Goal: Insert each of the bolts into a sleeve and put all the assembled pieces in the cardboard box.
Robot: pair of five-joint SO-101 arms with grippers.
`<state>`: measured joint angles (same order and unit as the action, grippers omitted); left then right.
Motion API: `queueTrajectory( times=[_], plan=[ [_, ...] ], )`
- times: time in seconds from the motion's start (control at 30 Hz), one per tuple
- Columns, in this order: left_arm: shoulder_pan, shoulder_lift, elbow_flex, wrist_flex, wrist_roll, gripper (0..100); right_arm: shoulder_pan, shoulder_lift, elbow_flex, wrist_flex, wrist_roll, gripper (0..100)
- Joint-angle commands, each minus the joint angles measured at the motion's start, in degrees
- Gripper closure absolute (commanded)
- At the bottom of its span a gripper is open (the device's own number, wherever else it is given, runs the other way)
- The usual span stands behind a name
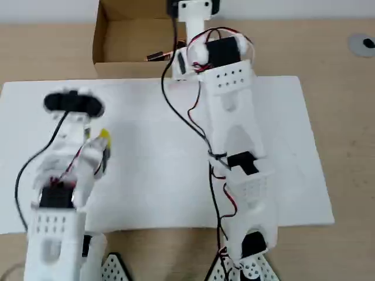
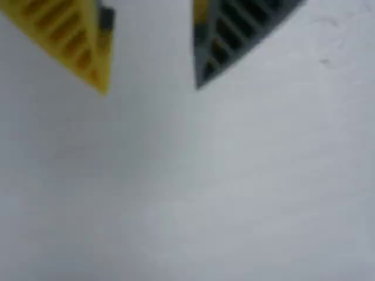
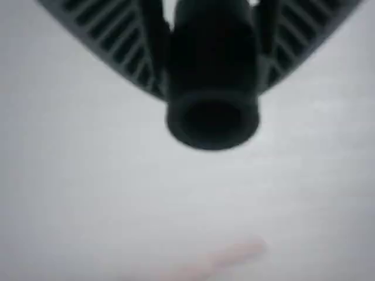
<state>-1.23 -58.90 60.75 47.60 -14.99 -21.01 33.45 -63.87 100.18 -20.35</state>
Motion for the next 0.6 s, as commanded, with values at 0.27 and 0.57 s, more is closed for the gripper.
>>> queueTrajectory(
  times=[0.27,0.57],
  plan=[
    [8.97,45.76,-35.08,4.84,1.76,90,1.36,-7.08,-3.56,-0.09,0.62,98.8],
    [13.19,58.24,-54.24,6.15,-0.62,90,1.54,-6.9,-3.47,-0.18,0.7,98.8]
  ],
)
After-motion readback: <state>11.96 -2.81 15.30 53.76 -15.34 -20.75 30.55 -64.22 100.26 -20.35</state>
